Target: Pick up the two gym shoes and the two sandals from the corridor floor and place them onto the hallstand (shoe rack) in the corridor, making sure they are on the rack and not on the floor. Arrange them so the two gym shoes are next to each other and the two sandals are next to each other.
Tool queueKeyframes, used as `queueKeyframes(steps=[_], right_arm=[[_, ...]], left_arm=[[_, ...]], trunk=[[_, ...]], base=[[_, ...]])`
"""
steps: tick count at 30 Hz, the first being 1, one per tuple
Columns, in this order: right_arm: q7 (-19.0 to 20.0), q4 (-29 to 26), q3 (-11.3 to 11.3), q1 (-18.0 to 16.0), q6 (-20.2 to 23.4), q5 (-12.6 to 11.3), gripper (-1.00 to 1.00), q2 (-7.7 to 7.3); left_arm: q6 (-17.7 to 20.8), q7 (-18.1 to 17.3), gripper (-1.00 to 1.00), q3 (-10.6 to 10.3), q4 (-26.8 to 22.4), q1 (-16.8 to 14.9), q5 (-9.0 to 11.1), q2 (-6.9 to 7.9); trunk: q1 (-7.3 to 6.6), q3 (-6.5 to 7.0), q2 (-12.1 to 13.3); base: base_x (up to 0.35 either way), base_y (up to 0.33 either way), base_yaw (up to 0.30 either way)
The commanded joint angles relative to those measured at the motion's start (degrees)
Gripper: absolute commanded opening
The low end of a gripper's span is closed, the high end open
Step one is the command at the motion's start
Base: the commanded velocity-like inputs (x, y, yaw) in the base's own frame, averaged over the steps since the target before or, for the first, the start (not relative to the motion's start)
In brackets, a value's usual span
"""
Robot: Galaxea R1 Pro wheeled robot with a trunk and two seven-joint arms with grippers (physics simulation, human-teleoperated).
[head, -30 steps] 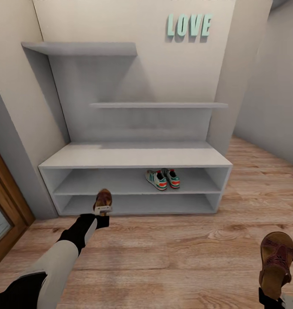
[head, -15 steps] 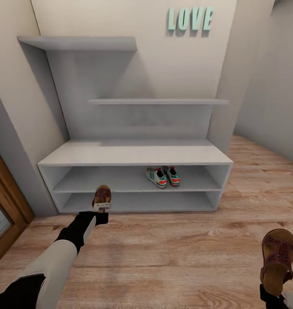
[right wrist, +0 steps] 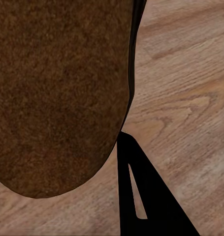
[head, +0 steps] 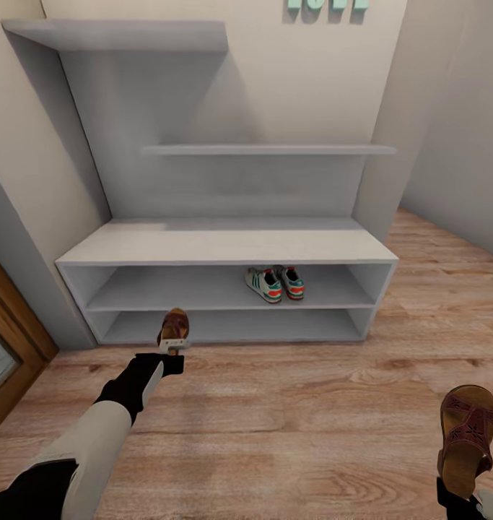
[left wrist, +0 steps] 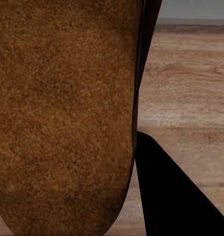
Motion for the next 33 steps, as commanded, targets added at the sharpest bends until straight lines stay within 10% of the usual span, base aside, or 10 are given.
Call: queueKeyframes(steps=[1,33], right_arm=[[0.36,-0.06,-0.17,-0.04,0.18,0.36,-1.00,0.03],[0.37,0.55,-0.08,-0.04,-0.09,0.45,-1.00,0.03]], left_arm=[[0.32,-0.29,-1.00,0.07,-0.11,0.02,-0.74,0.04],[0.07,0.06,-1.00,-0.29,-0.27,0.48,-0.77,0.32]], trunk=[[-0.01,-0.14,-0.02],[-0.01,-0.46,-0.02]], base=[[0.000,0.000,0.000],[0.242,-0.044,0.000]])
